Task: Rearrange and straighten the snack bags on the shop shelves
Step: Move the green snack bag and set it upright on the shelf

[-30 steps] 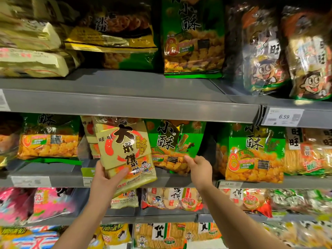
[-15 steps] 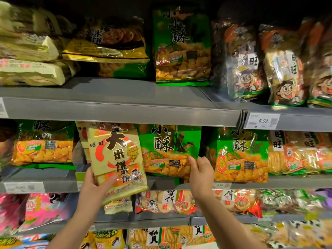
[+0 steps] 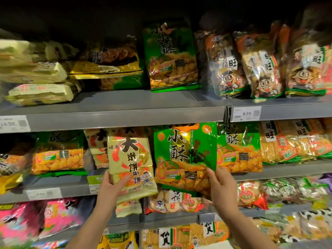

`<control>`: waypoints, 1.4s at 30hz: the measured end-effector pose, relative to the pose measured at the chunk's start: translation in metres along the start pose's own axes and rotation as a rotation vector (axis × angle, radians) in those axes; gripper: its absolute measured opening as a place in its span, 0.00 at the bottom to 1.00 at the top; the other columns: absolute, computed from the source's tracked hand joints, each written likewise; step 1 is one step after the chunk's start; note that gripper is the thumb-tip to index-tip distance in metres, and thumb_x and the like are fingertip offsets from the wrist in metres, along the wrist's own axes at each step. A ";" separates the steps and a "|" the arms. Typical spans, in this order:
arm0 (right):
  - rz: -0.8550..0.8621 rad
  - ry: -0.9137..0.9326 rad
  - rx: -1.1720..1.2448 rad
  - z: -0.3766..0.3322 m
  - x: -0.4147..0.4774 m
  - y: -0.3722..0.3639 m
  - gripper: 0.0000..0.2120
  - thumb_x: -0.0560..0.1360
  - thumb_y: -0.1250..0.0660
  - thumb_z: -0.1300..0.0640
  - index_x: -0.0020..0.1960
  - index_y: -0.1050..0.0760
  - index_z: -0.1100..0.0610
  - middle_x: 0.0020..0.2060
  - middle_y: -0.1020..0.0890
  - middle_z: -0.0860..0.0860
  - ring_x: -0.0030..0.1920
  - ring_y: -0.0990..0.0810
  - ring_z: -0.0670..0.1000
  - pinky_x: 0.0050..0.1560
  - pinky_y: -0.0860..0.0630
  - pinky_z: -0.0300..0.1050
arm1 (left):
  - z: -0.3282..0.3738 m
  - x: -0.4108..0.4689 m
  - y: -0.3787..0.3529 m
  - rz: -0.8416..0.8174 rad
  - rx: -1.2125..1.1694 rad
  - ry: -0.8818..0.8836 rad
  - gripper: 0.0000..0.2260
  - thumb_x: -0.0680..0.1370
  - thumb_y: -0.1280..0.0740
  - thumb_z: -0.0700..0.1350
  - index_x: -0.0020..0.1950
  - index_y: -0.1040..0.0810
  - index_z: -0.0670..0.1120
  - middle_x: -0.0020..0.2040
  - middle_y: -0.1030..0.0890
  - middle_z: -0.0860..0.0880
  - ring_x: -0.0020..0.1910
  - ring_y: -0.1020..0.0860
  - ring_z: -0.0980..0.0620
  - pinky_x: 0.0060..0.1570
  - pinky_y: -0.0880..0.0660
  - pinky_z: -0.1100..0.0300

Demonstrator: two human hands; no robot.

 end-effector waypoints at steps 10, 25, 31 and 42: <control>-0.125 0.125 -0.092 -0.001 -0.035 0.015 0.13 0.76 0.39 0.53 0.33 0.29 0.51 0.33 0.28 0.49 0.36 0.28 0.47 0.35 0.36 0.40 | -0.022 0.022 -0.019 -0.122 -0.122 0.116 0.15 0.76 0.37 0.35 0.59 0.30 0.51 0.50 0.20 0.48 0.42 0.19 0.48 0.35 0.20 0.55; 0.073 -0.062 -0.125 0.036 -0.032 0.035 0.14 0.76 0.37 0.63 0.31 0.31 0.61 0.30 0.30 0.55 0.32 0.31 0.55 0.33 0.38 0.44 | -0.027 0.054 -0.057 -0.059 0.164 -0.030 0.18 0.77 0.35 0.44 0.66 0.33 0.46 0.53 0.24 0.51 0.52 0.25 0.51 0.46 0.31 0.60; 0.099 -0.080 -0.165 0.040 -0.030 0.030 0.12 0.75 0.36 0.64 0.33 0.28 0.66 0.30 0.30 0.56 0.32 0.31 0.56 0.31 0.39 0.42 | -0.024 0.070 -0.055 0.036 0.269 -0.089 0.27 0.75 0.33 0.45 0.72 0.39 0.48 0.60 0.24 0.47 0.56 0.24 0.48 0.53 0.26 0.52; 0.088 -0.126 -0.158 0.046 -0.033 0.031 0.11 0.76 0.37 0.62 0.36 0.25 0.63 0.33 0.27 0.58 0.34 0.28 0.56 0.34 0.35 0.48 | -0.026 0.029 -0.054 0.203 0.807 -0.462 0.28 0.70 0.29 0.34 0.68 0.31 0.42 0.63 0.28 0.38 0.59 0.26 0.38 0.55 0.26 0.48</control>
Point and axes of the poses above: each hand's wrist, its own x-axis towards the middle knuckle, its own y-axis out of the back of the hand, z = x × y, the point moved 6 cm from there along x, towards the middle knuckle
